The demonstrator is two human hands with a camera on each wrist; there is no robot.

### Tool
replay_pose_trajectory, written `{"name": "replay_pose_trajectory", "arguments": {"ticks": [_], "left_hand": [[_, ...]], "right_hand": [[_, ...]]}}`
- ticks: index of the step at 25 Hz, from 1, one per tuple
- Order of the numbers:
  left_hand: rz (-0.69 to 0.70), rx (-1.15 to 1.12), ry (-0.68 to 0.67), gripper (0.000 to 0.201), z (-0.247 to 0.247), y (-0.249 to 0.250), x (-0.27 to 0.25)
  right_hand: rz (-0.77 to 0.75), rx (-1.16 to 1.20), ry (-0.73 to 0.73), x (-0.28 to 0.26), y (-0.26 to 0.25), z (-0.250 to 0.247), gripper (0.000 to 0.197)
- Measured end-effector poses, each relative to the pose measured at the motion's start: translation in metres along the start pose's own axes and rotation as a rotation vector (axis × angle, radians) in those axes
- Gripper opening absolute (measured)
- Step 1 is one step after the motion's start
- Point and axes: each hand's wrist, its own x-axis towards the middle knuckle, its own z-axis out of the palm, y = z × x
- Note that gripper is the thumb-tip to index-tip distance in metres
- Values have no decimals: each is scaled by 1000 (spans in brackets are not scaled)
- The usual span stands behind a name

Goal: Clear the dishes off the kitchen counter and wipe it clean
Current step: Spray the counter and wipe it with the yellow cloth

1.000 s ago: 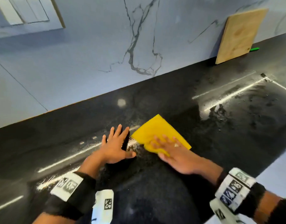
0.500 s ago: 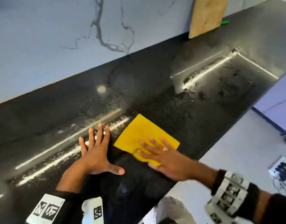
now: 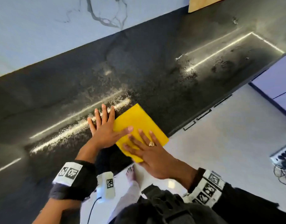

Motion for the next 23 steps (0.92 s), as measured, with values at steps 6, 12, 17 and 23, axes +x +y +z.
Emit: {"name": "replay_pose_trajectory", "arguments": {"ticks": [6, 12, 17, 23], "left_hand": [[1, 84, 34, 130, 41, 24, -37], [7, 191, 91, 123, 73, 5, -97], [-45, 267, 291, 112, 91, -36, -154], [-170, 219, 507, 87, 111, -78, -202]], "right_hand": [[-129, 21, -2, -55, 63, -8, 54], [-138, 68, -9, -69, 73, -29, 95], [-222, -240, -34, -5, 95, -31, 107], [-250, -310, 79, 2, 66, -12, 91]]}}
